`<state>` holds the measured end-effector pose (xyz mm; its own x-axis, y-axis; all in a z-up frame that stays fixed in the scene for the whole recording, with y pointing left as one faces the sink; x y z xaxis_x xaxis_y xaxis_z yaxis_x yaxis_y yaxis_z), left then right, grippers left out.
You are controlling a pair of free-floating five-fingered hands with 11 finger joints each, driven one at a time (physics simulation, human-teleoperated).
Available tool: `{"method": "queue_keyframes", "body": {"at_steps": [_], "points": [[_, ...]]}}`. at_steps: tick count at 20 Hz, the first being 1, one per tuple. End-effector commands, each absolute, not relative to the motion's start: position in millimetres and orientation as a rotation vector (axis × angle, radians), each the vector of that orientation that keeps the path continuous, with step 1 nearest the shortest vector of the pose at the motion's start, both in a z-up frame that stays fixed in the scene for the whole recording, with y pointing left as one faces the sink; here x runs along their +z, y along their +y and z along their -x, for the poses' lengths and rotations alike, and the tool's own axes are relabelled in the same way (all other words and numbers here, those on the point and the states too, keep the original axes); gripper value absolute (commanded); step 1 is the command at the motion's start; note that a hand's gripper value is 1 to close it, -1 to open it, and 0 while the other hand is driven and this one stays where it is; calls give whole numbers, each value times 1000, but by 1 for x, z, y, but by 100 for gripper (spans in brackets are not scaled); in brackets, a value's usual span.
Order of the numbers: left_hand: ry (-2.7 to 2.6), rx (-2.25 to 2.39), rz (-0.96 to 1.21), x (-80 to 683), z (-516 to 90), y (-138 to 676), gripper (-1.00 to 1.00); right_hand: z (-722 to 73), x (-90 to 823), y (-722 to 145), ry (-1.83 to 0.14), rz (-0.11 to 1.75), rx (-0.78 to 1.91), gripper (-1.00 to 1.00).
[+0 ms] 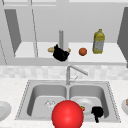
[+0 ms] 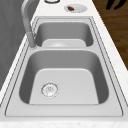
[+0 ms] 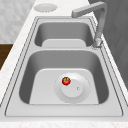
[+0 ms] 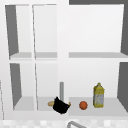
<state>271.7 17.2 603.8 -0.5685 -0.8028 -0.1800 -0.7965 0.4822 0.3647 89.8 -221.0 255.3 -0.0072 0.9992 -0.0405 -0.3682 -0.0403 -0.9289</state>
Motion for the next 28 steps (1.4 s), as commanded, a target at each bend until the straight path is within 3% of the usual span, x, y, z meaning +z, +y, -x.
{"method": "queue_keyframes", "body": {"at_steps": [1, 13, 28], "points": [[-2700, -591, -1385, 601, -292, 20, 100, -90, 255, -221, -906, 955, 1394, 0], [-2603, -414, -1682, 596, -254, 21, 100, -90, 255, -221, -906, 955, 1394, 0], [-2616, -381, -1690, 577, -141, 56, 100, -90, 255, -221, -906, 955, 1394, 0]]}}
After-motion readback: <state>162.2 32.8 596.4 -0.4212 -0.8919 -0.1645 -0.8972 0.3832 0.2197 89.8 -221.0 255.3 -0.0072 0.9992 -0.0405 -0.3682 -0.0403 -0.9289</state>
